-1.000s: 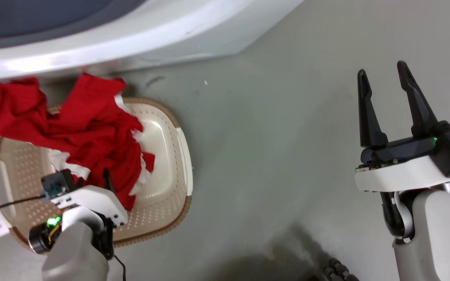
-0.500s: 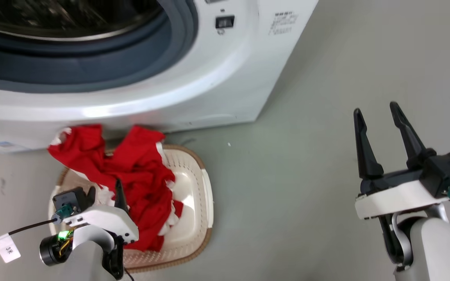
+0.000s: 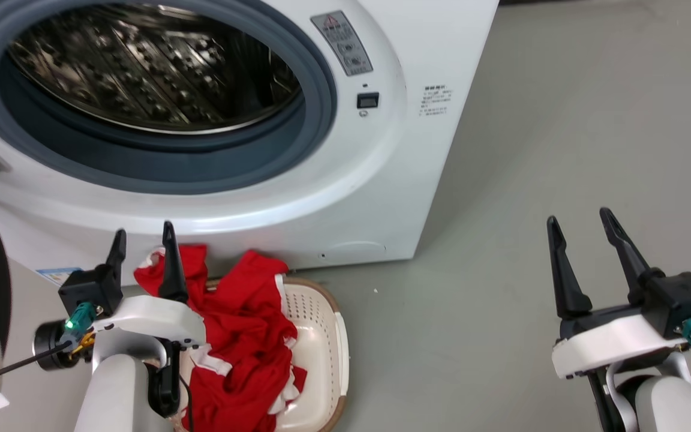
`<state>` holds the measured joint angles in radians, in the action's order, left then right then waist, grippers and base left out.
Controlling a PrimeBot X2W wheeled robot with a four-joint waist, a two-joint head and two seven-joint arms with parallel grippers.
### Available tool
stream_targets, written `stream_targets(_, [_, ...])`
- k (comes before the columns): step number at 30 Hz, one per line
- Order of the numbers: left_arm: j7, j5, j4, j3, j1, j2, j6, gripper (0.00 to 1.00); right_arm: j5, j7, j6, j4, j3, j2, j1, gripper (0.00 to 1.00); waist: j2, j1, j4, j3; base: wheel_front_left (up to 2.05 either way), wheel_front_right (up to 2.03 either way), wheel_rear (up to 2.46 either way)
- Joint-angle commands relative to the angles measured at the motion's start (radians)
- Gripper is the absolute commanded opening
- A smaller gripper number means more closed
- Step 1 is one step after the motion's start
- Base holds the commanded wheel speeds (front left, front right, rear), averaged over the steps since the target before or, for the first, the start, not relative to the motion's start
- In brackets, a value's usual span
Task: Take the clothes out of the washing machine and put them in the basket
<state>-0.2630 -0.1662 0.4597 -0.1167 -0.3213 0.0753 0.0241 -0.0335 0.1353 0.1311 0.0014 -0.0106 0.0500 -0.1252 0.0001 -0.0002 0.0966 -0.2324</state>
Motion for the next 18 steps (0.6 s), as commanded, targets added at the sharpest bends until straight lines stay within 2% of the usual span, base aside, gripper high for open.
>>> stream_targets(1, [-0.003, 0.013, -0.044, 0.006, 0.022, -0.005, 0.002, 1.00, 0.005, -0.004, -0.001, -0.005, 0.006, 0.001, 0.021, 1.00, -0.0001, 0.0002, -0.017, 0.035, 0.00, 0.00, 0.00])
stream_targets(8, [-0.002, 0.063, -0.242, 0.032, 0.096, -0.008, -0.008, 1.00, 0.016, -0.026, -0.001, -0.017, 0.014, 0.000, 0.066, 1.00, -0.0001, 0.0002, -0.035, 0.097, 0.00, 0.00, 0.00])
stream_targets(18, [0.048, 0.119, -0.421, 0.074, 0.268, 0.000, -0.036, 1.00, 0.026, -0.044, -0.001, -0.017, 0.024, 0.000, 0.139, 1.00, -0.0001, 0.0002, -0.053, 0.164, 0.00, 0.00, 0.00])
